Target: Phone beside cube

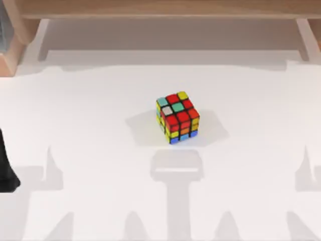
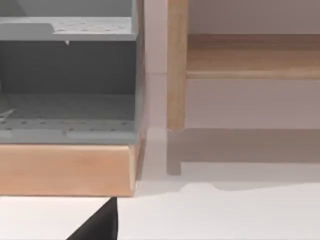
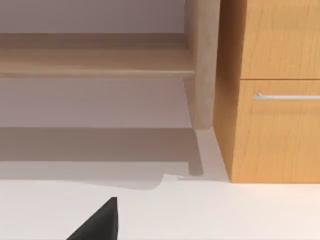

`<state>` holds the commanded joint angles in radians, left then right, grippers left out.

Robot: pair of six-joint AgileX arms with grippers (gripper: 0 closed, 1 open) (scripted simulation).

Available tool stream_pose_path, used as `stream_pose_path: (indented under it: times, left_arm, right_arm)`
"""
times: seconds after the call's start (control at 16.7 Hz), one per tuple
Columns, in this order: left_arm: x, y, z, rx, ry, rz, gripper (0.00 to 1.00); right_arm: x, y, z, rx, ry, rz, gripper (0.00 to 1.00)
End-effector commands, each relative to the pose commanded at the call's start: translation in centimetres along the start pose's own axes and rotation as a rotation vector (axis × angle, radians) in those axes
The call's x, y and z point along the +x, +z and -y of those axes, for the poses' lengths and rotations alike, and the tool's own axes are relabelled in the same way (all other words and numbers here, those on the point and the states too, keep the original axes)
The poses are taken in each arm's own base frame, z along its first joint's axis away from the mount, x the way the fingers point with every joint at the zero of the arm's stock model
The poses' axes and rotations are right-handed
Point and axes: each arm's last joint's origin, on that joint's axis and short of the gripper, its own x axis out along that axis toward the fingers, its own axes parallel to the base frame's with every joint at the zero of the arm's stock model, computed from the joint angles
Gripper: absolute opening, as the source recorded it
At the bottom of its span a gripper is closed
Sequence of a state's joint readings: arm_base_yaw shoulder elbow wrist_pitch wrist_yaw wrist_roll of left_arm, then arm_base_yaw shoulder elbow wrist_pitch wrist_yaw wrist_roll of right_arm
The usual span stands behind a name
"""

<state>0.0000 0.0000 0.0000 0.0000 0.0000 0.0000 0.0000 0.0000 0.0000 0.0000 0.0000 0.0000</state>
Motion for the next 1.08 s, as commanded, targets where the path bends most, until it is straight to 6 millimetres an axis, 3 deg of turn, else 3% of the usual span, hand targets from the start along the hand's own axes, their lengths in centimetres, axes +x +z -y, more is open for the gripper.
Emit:
stream_pose_path:
  times: [0.24,0.48,0.84,1.08]
  left_arm:
    - [0.1,0.1,-0.2,0.014,0.020,-0.033,1.00]
    - [0.7,1.7,-2.0,0.070,0.161,-0.194,1.00]
    - [3.3,4.2,-7.3,0.073,0.377,-0.641,1.00]
    - [5.4,4.4,-12.1,-0.015,0.432,-0.948,1.00]
  right_arm:
    - [0.0,0.0,0.0,0.000,0.000,0.000,1.00]
    - [0.0,0.0,0.0,0.000,0.000,0.000,1.00]
    - [0.0,0.0,0.0,0.000,0.000,0.000,1.00]
    - [0.0,0.0,0.0,0.000,0.000,0.000,1.00]
